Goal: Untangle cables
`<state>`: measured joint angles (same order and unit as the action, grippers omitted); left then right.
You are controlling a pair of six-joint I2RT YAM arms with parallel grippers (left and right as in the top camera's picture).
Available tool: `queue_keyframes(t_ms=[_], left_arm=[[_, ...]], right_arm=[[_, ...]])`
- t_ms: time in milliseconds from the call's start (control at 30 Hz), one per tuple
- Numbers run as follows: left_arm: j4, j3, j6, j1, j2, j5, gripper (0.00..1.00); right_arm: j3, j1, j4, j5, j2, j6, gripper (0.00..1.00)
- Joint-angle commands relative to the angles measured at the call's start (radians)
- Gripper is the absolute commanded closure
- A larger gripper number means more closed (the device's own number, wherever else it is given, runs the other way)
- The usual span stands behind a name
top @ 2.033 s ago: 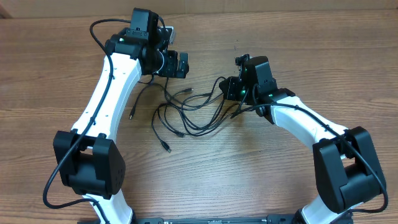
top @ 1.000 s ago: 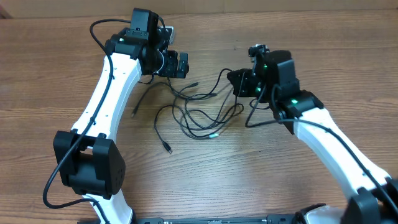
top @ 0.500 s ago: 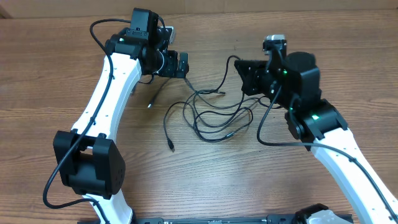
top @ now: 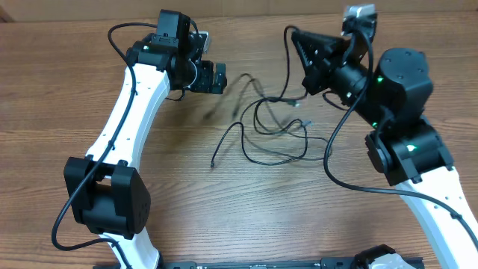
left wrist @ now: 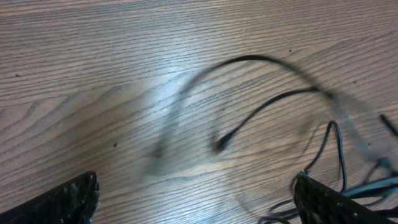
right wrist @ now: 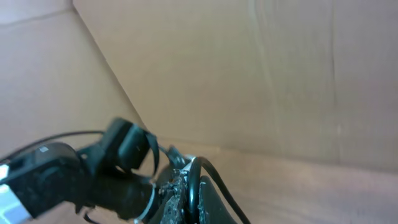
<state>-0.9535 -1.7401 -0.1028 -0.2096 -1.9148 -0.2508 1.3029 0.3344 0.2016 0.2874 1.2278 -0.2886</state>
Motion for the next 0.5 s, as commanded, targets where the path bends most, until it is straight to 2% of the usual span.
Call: queue_keyframes(t_ms=[0, 467], left_arm=[[0.000, -0.010, -0.009, -0.005, 0.018, -0.001, 0.00], [0.000, -0.010, -0.009, -0.005, 0.018, -0.001, 0.00]], right_arm=[[0.052, -0.003, -0.009, -0.010, -0.024, 0.032, 0.96], [0.080, -0.003, 0.000, -0.011, -0.023, 0.055, 0.96]])
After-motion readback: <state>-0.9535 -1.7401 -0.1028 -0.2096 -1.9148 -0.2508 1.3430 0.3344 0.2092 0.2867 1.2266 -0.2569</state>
